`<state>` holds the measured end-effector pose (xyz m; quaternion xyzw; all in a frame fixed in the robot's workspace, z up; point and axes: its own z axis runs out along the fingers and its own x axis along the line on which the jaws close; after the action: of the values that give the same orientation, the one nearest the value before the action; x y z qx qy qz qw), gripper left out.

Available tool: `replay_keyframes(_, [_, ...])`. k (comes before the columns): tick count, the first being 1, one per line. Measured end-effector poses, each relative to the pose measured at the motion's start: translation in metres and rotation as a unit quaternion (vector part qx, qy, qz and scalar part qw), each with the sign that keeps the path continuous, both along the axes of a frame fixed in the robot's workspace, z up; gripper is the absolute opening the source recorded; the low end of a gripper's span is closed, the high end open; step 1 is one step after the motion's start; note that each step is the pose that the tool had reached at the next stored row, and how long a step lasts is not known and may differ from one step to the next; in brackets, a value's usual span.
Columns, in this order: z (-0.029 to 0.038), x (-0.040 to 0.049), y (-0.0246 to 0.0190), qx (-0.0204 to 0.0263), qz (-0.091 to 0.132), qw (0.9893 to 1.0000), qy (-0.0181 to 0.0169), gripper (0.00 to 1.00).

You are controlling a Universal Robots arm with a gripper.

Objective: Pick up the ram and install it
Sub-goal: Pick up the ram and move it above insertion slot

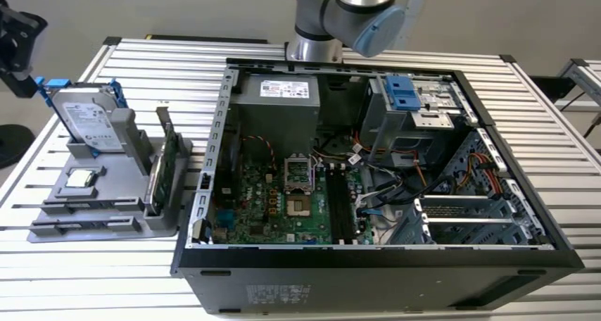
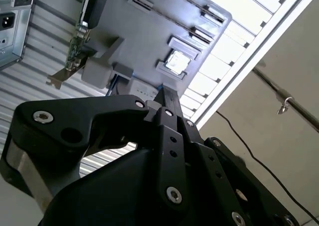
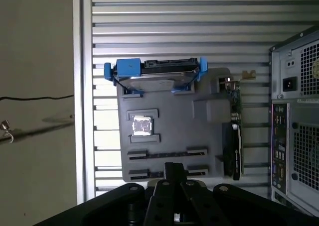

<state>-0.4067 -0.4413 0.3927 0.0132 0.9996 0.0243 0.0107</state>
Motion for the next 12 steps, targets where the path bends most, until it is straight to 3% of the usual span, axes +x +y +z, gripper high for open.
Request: replay_keyframes(12, [0.0, 0.0, -0.0109, 0.0, 0.006, 1.0, 0.0, 0.0])
